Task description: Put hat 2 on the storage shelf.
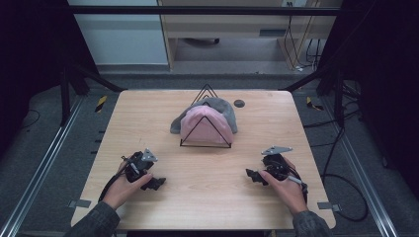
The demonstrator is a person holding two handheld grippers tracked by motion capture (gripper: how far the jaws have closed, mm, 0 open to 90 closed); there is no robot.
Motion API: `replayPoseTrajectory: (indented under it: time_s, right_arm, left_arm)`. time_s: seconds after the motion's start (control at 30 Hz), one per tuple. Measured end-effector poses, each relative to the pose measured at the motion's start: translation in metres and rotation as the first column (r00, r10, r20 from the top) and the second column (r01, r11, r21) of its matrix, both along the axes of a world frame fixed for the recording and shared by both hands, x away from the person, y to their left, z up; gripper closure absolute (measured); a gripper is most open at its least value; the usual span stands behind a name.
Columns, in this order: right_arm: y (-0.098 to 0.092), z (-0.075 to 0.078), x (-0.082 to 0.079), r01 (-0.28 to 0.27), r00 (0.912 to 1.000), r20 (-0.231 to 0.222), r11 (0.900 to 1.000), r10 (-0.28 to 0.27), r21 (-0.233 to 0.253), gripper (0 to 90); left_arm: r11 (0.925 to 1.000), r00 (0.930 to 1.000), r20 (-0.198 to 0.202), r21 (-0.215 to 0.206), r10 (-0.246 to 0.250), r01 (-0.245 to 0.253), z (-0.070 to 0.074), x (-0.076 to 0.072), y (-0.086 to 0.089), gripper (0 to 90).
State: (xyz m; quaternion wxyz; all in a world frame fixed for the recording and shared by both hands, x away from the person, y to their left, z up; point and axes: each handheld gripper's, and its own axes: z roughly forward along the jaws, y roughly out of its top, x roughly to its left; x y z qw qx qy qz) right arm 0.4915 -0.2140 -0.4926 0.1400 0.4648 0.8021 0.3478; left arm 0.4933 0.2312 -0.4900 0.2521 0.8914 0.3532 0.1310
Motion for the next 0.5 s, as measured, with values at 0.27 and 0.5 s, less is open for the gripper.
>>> replayPoseTrajectory:
  time_s: [0.27, 0.5]
  right_arm:
    - [0.006, -0.014, -0.005, -0.005, 0.9988, 0.047, 0.997, 0.008, -0.075, 4.1]
    - [0.007, -0.020, -0.009, 0.007, 0.9958, 0.091, 0.998, -0.001, -0.063, 1.3]
  left_arm:
    - [0.9955, 0.9986, 0.027, -0.085, 0.046, -0.043, -0.009, -0.003, 0.002, 0.0]
    - [0.9956, 0.9988, 0.032, -0.088, 0.037, -0.034, -0.009, -0.003, 0.003, 0.0]
